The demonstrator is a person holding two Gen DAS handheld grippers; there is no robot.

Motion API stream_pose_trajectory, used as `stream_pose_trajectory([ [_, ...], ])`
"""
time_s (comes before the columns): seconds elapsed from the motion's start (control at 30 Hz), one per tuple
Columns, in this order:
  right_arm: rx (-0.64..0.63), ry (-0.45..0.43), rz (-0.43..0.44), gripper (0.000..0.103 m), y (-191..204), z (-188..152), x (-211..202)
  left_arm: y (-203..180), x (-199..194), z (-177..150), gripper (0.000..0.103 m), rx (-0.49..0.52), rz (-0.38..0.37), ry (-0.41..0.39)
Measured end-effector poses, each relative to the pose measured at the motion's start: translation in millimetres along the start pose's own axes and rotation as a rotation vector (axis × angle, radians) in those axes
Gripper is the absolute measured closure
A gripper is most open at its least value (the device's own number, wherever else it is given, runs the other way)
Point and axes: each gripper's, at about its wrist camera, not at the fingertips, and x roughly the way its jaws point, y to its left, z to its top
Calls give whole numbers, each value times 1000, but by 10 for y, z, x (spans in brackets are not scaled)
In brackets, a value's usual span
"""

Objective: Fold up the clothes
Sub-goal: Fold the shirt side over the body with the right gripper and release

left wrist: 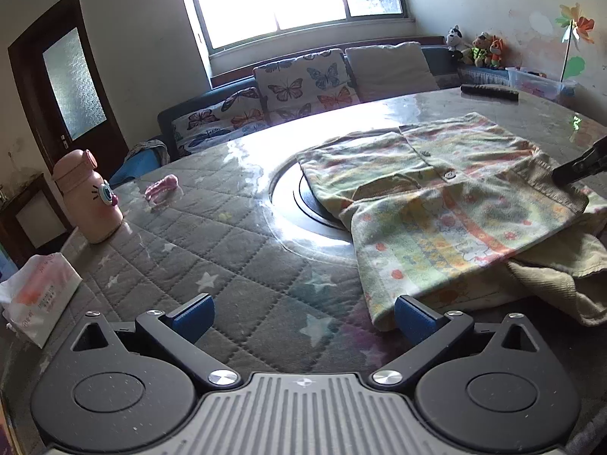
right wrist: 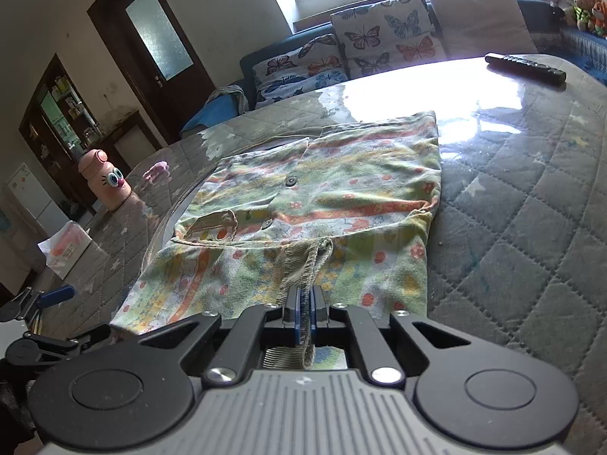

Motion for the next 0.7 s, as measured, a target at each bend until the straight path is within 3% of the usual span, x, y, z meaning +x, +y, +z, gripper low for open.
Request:
stream_pose_trajectory([
  [0.2,15,10,12,95,-43,1,83,74,-78,192,6,-33,-28,-55],
  [0.37,14,8,12,96,-42,22,127,-30,52,354,23,-51,-96,-76],
  [0.53,-34,-44,34,99,115,136,25,-213,316,479,60,-54,-178,-52],
  [0.63,-43,-89,53,99,184,212,-79,-292,498,531,77,-68,-225,-27],
  [0.7,-44,-125,64,99,218,270,-165,-332,615,544,83,-68,-237,-12],
])
